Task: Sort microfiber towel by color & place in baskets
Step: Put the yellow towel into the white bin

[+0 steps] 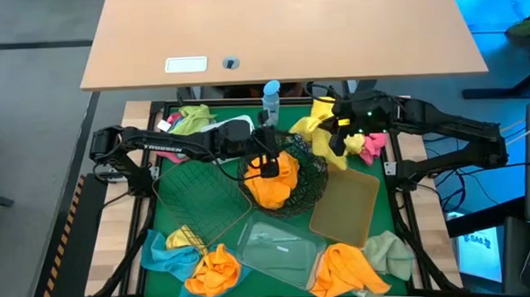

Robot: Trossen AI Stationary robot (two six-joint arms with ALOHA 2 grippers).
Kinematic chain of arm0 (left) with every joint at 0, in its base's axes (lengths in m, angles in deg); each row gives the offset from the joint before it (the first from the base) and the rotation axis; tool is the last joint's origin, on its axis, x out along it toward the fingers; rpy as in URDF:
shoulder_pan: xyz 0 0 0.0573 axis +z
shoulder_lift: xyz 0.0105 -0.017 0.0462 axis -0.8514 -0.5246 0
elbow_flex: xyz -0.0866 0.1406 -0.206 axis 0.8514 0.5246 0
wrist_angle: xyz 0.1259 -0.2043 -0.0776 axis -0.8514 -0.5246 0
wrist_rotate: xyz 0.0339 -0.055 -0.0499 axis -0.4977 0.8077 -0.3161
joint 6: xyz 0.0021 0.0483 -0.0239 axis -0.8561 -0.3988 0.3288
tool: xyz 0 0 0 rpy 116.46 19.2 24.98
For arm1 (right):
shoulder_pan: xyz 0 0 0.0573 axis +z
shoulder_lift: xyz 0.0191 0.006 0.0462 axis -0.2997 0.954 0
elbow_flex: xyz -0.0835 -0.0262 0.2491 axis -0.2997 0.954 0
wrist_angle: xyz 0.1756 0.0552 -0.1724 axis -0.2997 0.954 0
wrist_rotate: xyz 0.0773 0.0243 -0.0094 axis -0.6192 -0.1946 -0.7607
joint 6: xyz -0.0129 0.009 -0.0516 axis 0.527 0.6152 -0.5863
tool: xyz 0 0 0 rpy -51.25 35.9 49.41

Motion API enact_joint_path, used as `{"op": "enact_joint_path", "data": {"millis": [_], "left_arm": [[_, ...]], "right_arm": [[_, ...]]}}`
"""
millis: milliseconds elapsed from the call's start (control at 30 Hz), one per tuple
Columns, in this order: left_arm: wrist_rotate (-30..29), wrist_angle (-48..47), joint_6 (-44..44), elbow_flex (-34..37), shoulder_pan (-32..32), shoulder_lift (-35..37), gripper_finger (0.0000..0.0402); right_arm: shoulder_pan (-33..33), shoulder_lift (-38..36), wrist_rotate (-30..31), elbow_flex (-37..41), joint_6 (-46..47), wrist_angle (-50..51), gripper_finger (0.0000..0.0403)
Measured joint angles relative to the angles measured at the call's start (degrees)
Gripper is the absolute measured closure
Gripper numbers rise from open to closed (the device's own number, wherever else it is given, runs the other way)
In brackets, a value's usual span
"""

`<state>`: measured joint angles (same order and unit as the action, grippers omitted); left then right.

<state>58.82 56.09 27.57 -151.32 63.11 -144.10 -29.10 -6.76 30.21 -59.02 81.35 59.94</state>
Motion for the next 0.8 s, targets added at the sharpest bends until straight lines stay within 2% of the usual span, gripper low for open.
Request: {"op": "enact_joint_path", "data": {"millis": [367,700,800], "left_arm": [[-1.7,1.87,-0.17,0.0,0.26,-0.02,0.0295],[-1.7,1.87,-0.19,0.0,0.44,-0.04,0.0205],[-1.73,1.87,-0.19,0.0,0.77,-0.07,0.0186]], "right_arm": [[0.0,0.0,-4.44,0.01,-0.06,-4.4,0.0401],[0.02,0.48,-6.13,0.02,-0.09,-5.52,0.0401],[0.0,1.63,-9.09,0.02,-0.09,-7.84,0.04]]}}
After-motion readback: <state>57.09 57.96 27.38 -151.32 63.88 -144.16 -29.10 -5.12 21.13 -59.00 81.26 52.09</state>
